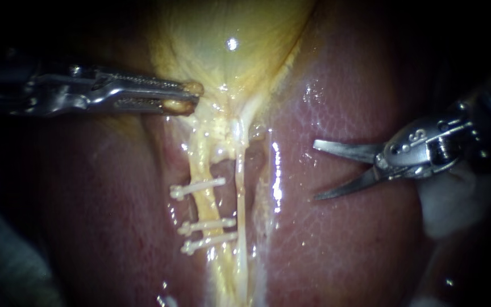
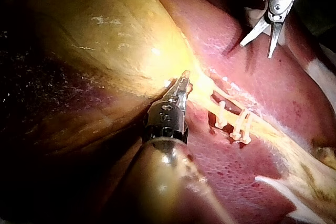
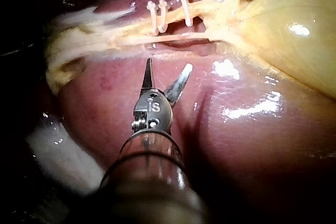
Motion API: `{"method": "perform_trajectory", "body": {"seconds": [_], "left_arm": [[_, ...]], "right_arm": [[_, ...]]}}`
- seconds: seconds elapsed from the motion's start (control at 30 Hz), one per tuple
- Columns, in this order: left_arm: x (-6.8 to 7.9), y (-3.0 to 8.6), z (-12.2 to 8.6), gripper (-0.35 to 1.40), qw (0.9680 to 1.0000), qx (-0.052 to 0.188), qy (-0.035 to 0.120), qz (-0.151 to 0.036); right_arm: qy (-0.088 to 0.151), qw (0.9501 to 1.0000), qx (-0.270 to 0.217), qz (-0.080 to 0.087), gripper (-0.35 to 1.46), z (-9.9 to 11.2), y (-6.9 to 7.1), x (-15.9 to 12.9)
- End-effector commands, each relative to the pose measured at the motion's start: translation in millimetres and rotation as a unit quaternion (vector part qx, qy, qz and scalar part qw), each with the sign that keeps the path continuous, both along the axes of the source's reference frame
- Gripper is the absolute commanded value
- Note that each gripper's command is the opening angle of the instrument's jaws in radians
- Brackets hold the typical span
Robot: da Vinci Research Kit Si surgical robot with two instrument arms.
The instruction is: Go to the cutting position left tube
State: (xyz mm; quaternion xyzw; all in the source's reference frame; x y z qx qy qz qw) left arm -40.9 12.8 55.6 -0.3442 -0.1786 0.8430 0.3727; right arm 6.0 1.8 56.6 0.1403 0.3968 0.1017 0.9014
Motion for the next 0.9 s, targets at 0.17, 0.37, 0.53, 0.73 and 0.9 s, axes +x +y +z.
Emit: {"method": "perform_trajectory", "body": {"seconds": [0.17, 0.37, 0.53, 0.73, 0.9], "left_arm": [[1.9, 0.7, -1.8, -0.35, 1.0000, 0.003, -0.003, 0.003], [5.5, 1.9, -4.4, -0.35, 0.9999, -0.006, 0.006, -0.006], [6.3, 2.7, -4.9, -0.35, 0.9999, -0.009, 0.007, -0.012], [6.1, 2.5, -4.9, -0.35, 0.9999, -0.009, 0.007, -0.012], [6.1, 2.5, -5.0, -0.35, 0.9999, -0.009, 0.008, -0.013]], "right_arm": [[0.001, 1.0000, 0.001, 0.000, 1.45, 0.0, -0.1, 0.1], [0.001, 1.0000, 0.001, 0.000, 1.45, 0.0, -0.1, 0.1], [0.002, 1.0000, 0.003, -0.002, 1.45, 0.0, -0.1, 0.2], [0.024, 0.9994, 0.019, -0.013, 1.45, 0.1, -0.4, 1.5], [0.057, 0.9968, 0.052, -0.019, 1.45, 1.2, -1.8, 4.5]]}}
